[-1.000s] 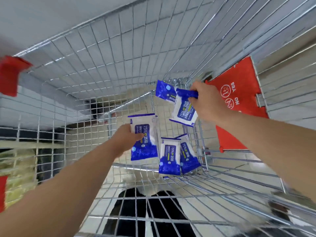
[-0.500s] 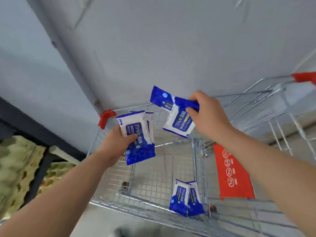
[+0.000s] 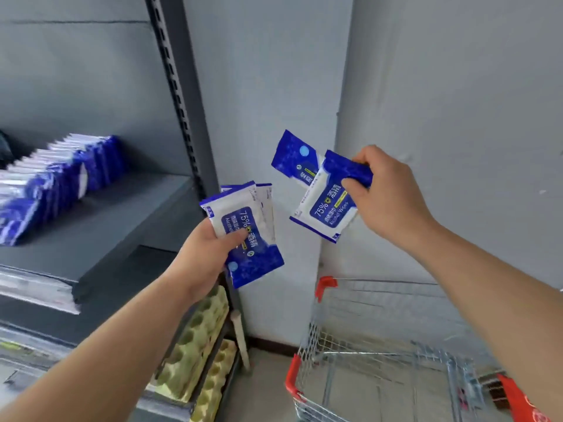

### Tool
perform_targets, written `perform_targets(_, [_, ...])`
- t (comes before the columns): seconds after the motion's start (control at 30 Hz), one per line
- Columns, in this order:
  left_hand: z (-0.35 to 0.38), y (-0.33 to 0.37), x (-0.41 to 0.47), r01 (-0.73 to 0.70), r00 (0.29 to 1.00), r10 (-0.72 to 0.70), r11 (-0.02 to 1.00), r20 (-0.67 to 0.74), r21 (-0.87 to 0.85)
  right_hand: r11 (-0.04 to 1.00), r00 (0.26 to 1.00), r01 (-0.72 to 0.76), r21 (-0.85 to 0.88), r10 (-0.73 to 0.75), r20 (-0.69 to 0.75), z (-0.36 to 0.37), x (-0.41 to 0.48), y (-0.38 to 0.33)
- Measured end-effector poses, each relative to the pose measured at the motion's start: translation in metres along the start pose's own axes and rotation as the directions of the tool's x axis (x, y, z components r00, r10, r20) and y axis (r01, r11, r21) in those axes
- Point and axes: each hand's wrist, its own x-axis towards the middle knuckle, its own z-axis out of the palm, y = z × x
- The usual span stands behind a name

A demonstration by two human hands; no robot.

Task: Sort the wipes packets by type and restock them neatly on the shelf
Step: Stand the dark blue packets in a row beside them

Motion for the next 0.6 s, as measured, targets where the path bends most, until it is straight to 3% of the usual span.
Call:
perform_targets(0.27, [-0.184, 0.058, -0.001, -0.133, 0.976, 0.140, 0.990, -0.164, 0.056, 0.990, 1.000, -0.016, 0.137, 0.018, -0.015, 0.103, 0.038, -0.156])
perform_targets(0.6, [-0.304, 0.061, 0.043, -0.099, 0.945, 0.113, 0.993, -0.308, 0.061, 0.929, 0.943, -0.280, 0.242, 0.220, 0.249, 0.231, 0.074, -0.226])
